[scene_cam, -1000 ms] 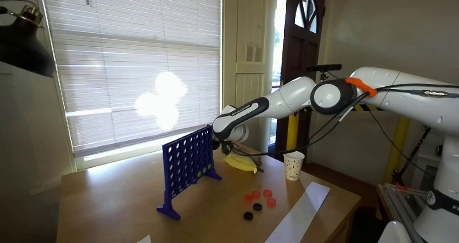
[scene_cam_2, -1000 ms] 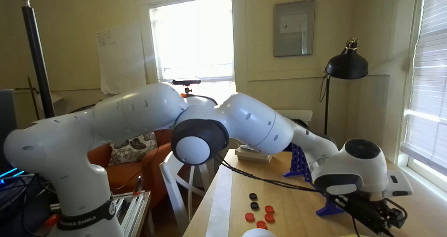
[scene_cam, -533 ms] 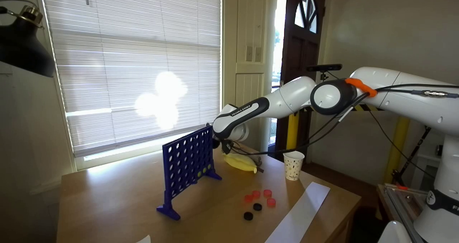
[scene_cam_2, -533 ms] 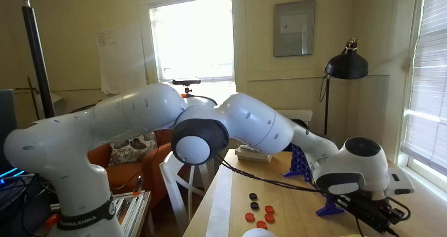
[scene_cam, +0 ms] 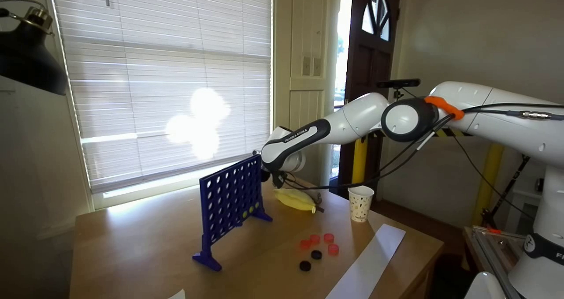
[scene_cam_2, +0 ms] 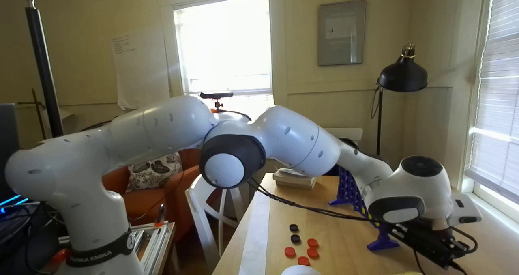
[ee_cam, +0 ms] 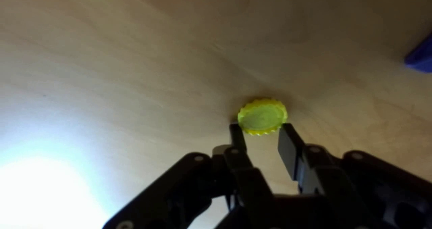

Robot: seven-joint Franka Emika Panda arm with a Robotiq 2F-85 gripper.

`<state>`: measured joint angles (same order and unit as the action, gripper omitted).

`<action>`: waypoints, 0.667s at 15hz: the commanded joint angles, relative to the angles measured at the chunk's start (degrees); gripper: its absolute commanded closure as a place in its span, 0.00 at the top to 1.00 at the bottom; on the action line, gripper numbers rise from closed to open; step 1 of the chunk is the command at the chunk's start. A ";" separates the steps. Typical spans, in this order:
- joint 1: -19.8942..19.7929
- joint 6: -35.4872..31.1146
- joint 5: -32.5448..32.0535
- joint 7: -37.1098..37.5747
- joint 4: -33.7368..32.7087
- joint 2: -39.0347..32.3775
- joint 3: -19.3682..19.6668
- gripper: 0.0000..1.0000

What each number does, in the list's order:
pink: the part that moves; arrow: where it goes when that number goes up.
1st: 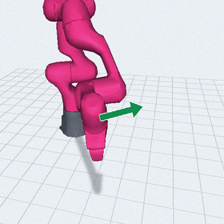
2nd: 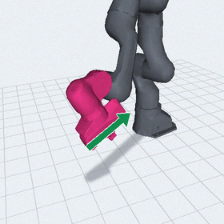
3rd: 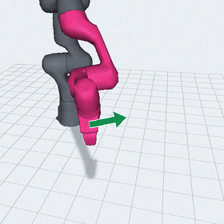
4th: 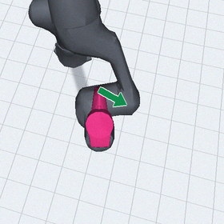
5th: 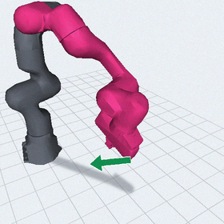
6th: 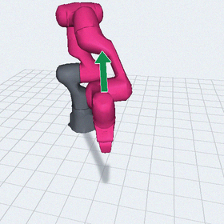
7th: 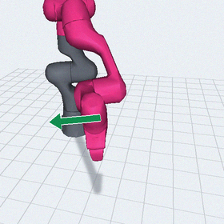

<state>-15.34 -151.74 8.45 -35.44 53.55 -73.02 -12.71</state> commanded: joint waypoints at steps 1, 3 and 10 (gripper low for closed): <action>1.10 3.43 -2.47 3.30 0.97 1.61 3.09 0.08; 1.56 4.64 -2.18 3.73 3.06 3.60 4.64 0.08; 3.27 7.68 -2.07 6.15 11.42 10.39 9.17 0.08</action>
<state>-13.19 -145.16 7.46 -31.94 57.88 -67.75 -5.80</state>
